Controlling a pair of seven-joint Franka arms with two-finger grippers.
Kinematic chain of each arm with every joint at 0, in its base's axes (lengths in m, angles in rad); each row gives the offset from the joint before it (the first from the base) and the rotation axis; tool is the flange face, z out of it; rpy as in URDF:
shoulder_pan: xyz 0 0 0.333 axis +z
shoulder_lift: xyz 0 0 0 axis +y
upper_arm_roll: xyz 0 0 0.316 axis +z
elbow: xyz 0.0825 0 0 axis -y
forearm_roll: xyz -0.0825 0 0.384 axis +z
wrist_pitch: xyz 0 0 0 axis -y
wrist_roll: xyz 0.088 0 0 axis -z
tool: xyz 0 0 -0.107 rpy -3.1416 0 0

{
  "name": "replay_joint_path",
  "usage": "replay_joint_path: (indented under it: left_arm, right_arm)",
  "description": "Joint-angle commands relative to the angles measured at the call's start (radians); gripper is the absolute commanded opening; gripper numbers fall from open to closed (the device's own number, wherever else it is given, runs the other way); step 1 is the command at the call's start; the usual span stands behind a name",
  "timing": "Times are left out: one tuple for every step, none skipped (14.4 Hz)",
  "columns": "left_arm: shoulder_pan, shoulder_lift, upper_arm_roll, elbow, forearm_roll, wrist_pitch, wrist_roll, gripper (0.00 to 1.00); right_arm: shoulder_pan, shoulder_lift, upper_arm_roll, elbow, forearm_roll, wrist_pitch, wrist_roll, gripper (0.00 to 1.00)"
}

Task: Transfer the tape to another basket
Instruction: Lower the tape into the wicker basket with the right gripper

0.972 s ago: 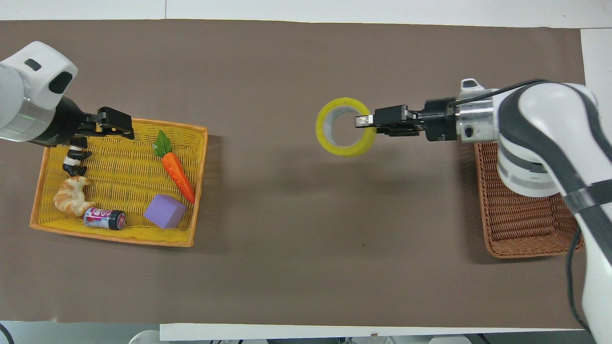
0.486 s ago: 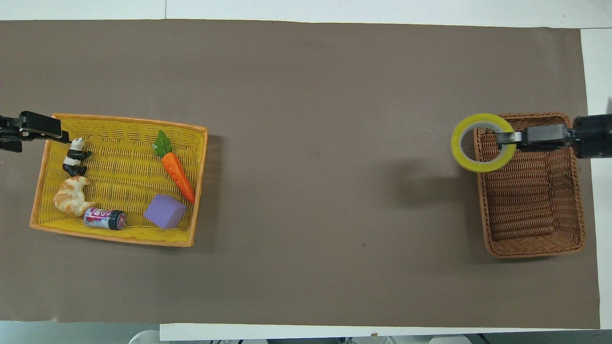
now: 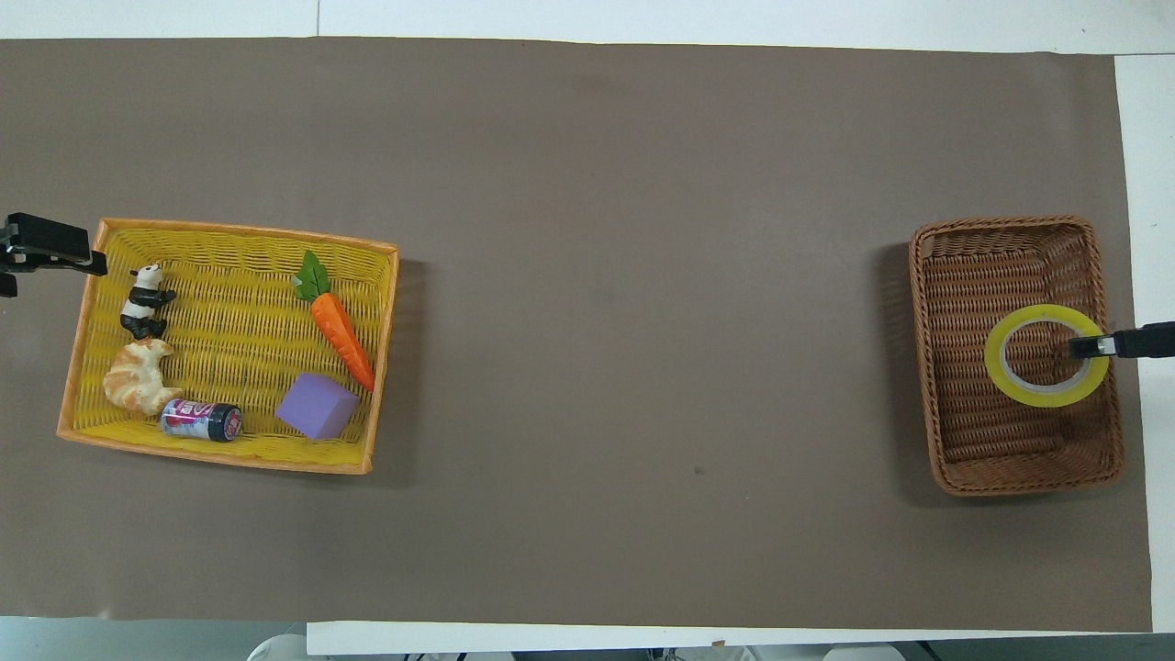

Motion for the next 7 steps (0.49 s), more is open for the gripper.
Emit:
replay_joint_path:
  left_arm:
    - [-0.001, -0.018, -0.009, -0.011, 0.019, -0.010, 0.004, 0.99]
    - [-0.002, -0.018, -0.009, -0.011, 0.019, -0.010, 0.004, 0.99]
    - [-0.004, -0.018, -0.009, -0.011, 0.019, -0.010, 0.004, 0.99]
    - [-0.005, -0.018, -0.009, -0.011, 0.019, -0.012, 0.004, 0.99]
    - [-0.005, -0.018, -0.009, -0.011, 0.019, -0.010, 0.003, 0.99]
    - [-0.005, -0.018, -0.009, -0.011, 0.019, -0.007, 0.003, 0.99]
    - [-0.005, -0.018, -0.009, -0.009, 0.019, -0.004, 0.004, 0.99]
  right_arm:
    - [-0.007, -0.011, 0.013, -0.068, -0.044, 0.079, -0.025, 0.00]
    - [-0.004, -0.012, 0.015, -0.074, -0.052, 0.095, -0.030, 0.00]
    - [-0.002, -0.011, 0.015, -0.082, -0.052, 0.097, -0.031, 0.00]
    - [-0.002, -0.005, 0.015, -0.092, -0.052, 0.100, -0.033, 0.00]
    - [-0.001, 0.008, 0.015, -0.102, -0.050, 0.112, -0.054, 0.00]
    - [0.004, 0.011, 0.017, -0.105, -0.050, 0.123, -0.062, 0.00]
    - [0.009, 0.014, 0.017, -0.106, -0.050, 0.124, -0.067, 0.00]
